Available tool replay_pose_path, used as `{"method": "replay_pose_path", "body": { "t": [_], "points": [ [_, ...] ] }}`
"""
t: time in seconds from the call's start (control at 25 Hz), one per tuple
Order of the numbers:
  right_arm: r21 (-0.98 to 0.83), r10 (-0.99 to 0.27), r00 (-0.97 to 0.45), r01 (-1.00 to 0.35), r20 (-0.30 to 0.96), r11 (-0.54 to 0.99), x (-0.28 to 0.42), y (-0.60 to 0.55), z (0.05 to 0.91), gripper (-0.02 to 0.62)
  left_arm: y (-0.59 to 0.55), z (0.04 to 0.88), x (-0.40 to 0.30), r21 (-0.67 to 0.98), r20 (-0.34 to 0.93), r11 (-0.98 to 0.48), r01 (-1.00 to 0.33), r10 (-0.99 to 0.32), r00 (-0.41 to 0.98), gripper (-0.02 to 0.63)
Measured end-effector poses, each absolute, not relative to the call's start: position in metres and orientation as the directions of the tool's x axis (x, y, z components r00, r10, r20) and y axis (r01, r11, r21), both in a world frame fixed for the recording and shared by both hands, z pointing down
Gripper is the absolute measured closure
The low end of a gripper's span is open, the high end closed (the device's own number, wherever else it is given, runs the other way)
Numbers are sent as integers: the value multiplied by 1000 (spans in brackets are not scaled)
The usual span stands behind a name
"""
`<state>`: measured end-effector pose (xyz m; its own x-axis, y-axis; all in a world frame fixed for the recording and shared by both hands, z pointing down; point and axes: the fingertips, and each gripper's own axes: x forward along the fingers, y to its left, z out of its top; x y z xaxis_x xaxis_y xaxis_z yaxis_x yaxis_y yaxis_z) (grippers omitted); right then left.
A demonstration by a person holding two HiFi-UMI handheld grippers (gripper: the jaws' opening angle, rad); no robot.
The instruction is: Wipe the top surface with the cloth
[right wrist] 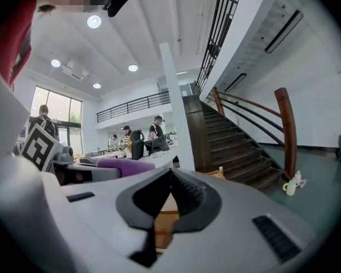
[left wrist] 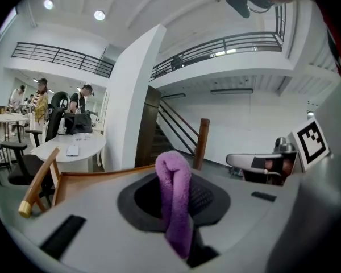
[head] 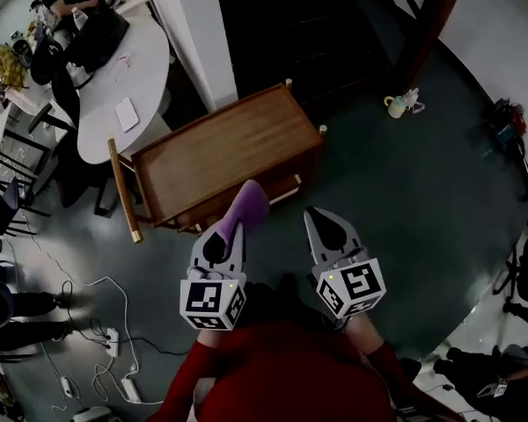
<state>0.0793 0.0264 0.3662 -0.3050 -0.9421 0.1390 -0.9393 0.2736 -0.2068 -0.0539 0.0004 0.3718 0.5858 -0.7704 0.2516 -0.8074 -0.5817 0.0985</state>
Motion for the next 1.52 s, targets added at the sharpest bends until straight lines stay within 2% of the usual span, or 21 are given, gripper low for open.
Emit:
{"method": "replay_pose_path", "body": {
  "t": [0.6,1.12,1.28,1.4,1.52],
  "points": [
    [-188,-913,-376,-919,159,346,69,-98,367,583,-99,381,-76,109,290,-486,-867,-819,495,541],
    [-175,-908,-385,-917,165,358,76,-145,369,583,-132,400,-82,133,345,-426,-895,-827,445,541],
    [-117,-910,-386,-921,151,371,94,-166,360,583,-192,403,-44,148,322,-475,-868,-806,496,541],
    [-76,-920,-368,-929,131,361,115,-187,349,583,-254,408,23,171,304,-567,-806,-748,591,541],
    [-86,-936,-328,-944,127,319,141,-192,347,583,-290,430,95,227,347,-637,-737,-654,672,541]
  ]
}}
